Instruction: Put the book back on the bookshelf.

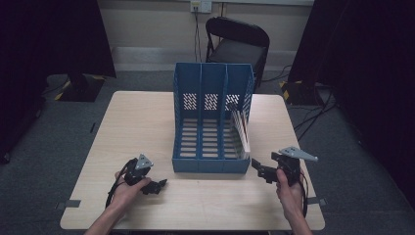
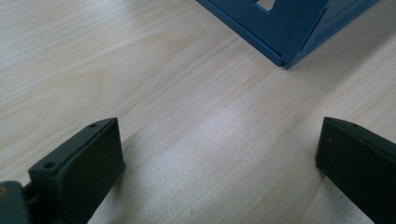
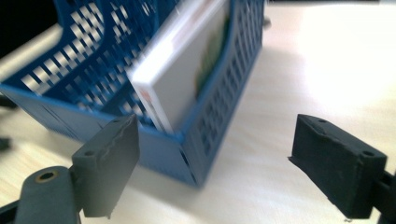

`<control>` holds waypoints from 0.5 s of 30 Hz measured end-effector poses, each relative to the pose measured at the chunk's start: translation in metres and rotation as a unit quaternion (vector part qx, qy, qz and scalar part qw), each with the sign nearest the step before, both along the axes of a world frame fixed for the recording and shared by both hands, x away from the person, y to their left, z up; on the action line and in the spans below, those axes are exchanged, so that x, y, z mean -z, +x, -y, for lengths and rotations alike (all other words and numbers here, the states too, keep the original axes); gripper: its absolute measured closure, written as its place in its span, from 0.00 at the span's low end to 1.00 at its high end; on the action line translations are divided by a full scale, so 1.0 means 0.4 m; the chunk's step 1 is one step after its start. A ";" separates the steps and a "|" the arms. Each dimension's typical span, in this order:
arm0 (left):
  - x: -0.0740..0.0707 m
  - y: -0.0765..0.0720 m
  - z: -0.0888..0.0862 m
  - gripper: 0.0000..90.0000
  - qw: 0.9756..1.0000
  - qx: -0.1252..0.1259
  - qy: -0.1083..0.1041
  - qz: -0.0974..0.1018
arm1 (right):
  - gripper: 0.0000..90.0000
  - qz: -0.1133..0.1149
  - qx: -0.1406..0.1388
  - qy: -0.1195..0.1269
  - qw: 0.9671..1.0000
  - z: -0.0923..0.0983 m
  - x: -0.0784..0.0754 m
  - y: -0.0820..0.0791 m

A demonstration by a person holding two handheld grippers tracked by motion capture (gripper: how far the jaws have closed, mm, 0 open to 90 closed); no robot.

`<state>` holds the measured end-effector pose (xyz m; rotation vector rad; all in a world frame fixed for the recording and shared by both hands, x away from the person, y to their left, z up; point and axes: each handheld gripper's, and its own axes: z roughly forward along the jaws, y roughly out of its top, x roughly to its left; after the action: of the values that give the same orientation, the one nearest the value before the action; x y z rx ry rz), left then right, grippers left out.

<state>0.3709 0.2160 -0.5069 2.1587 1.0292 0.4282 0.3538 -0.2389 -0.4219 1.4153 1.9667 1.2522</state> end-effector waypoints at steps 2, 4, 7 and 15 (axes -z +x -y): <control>0.000 0.000 -0.001 0.00 1.000 0.000 0.001 0.001 | 0.16 -0.014 0.003 -0.021 1.000 0.000 0.013 -0.002; 0.000 0.000 -0.001 0.00 1.000 0.000 0.001 0.001 | 0.16 -0.026 -0.007 -0.028 0.999 0.003 0.028 -0.006; 0.000 0.000 -0.001 0.00 1.000 0.000 0.001 0.001 | 0.16 -0.041 -0.024 -0.030 0.998 0.008 0.051 -0.011; 0.000 0.001 0.000 0.00 1.000 0.000 0.000 0.000 | 0.16 -0.073 -0.059 -0.055 0.994 0.008 0.121 -0.021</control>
<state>0.3712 0.2161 -0.5068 2.1598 1.0295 0.4281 0.3456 -0.2420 -0.4703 1.3886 2.2103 1.0969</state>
